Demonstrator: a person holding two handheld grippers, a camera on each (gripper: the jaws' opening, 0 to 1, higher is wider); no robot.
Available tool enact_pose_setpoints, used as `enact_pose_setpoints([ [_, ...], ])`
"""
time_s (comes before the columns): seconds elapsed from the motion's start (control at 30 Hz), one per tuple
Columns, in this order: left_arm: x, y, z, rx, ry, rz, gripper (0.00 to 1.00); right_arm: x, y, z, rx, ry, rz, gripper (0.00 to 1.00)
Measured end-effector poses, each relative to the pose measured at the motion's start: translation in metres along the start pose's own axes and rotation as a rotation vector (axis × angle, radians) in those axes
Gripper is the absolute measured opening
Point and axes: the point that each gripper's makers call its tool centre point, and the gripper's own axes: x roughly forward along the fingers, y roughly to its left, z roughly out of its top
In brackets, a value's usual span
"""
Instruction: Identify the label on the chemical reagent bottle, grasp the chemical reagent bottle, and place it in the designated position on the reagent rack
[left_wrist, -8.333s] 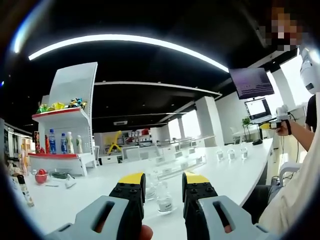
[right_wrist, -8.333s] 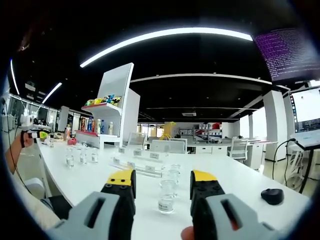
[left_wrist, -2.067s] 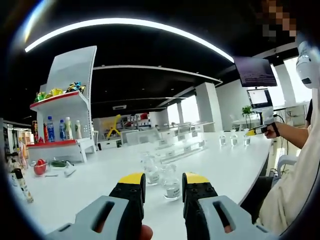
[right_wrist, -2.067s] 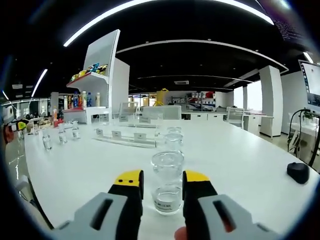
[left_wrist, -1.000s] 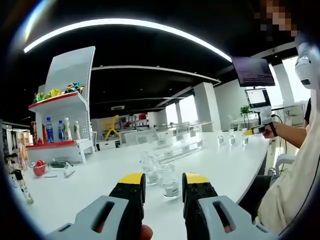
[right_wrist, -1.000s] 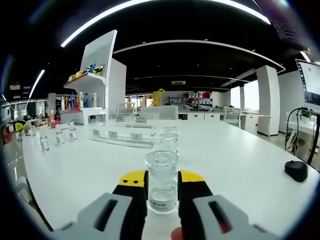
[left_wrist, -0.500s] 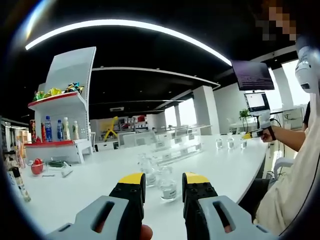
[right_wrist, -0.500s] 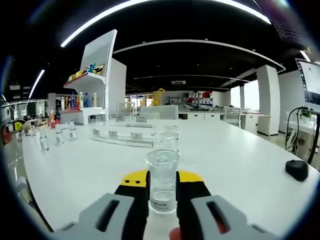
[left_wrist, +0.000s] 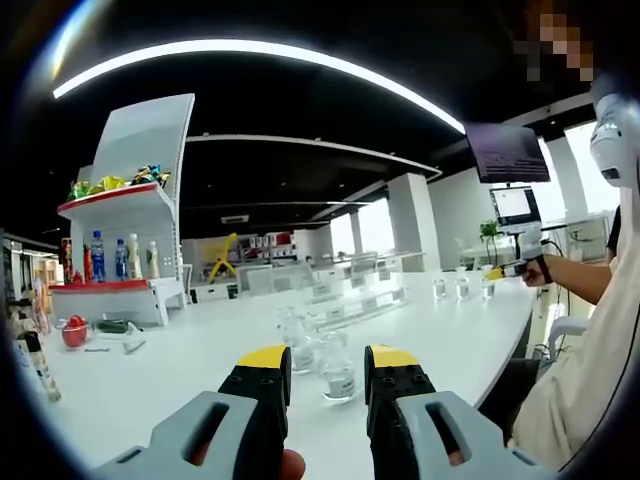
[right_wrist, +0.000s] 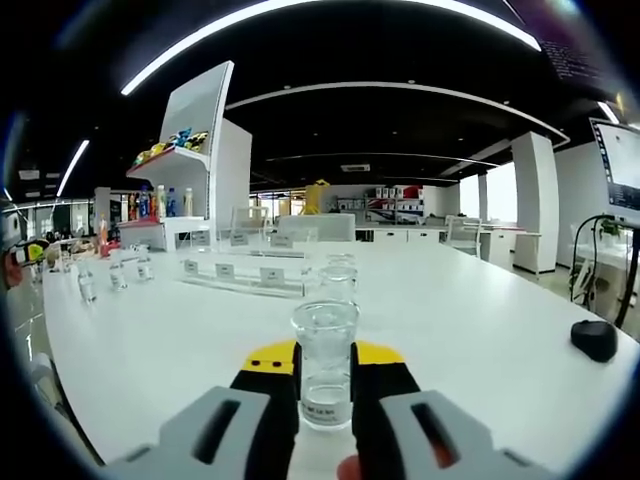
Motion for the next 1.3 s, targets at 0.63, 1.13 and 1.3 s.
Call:
enact_pose_setpoints([
  [0.63, 0.003, -0.004, -0.001, 0.005, 0.007, -0.008, 0.30, -0.003, 0.008, 0.001, -0.003, -0.013, 0.016, 0.18],
  [1.13, 0.002, -0.003, 0.000, 0.007, 0.006, -0.007, 0.30, -0.008, 0.008, 0.015, 0.001, -0.034, 0.008, 0.18],
  [1.3, 0.002, -0.005, 0.000, 0.008, 0.006, -0.010, 0.30, -0.008, 0.009, 0.017, -0.011, -0.033, 0.010, 0.18],
])
